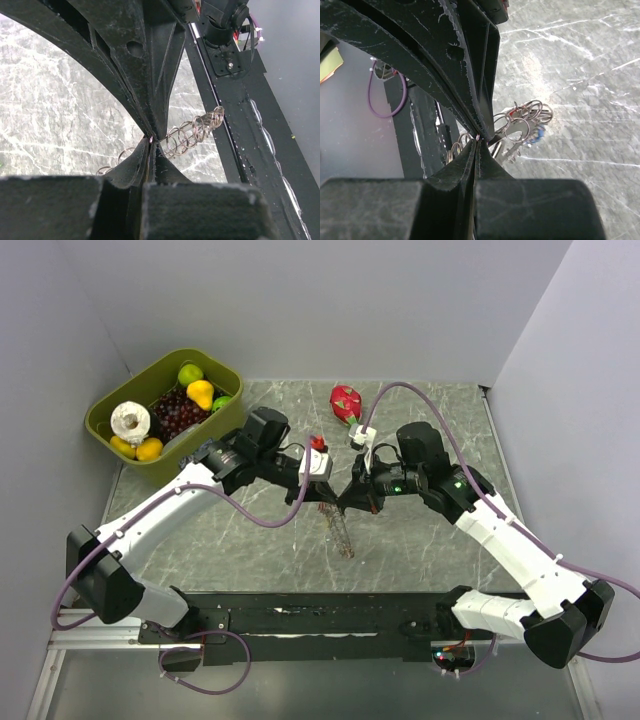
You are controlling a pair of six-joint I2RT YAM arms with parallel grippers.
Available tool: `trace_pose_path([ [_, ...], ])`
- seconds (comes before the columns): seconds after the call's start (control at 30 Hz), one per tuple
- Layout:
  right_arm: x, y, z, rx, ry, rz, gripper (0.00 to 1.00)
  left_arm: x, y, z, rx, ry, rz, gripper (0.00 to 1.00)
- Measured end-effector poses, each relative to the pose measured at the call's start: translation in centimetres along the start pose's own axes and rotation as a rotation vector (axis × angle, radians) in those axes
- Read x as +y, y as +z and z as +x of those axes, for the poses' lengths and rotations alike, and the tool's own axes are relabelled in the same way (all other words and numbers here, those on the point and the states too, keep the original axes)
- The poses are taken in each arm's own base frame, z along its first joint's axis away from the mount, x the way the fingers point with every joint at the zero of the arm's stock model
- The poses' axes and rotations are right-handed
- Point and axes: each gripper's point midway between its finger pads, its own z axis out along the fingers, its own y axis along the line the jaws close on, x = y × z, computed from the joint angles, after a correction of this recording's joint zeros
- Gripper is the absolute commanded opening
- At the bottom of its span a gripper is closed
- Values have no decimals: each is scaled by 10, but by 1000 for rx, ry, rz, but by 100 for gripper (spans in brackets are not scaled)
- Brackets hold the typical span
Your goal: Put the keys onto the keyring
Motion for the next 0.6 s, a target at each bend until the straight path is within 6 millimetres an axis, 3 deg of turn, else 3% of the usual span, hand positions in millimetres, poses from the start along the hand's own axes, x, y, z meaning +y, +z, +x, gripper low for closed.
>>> trace_pose_path([
  [0.5,0,0,3,11,9,0,1,-2,2,1,-63,2,-38,1],
  [0.57,0,0,3,10,9,4,12,-1,2,1,-70,0,-50,1],
  [0.6,-1,-1,3,10,12,7,22,-1,2,1,-73,-1,-57,1],
])
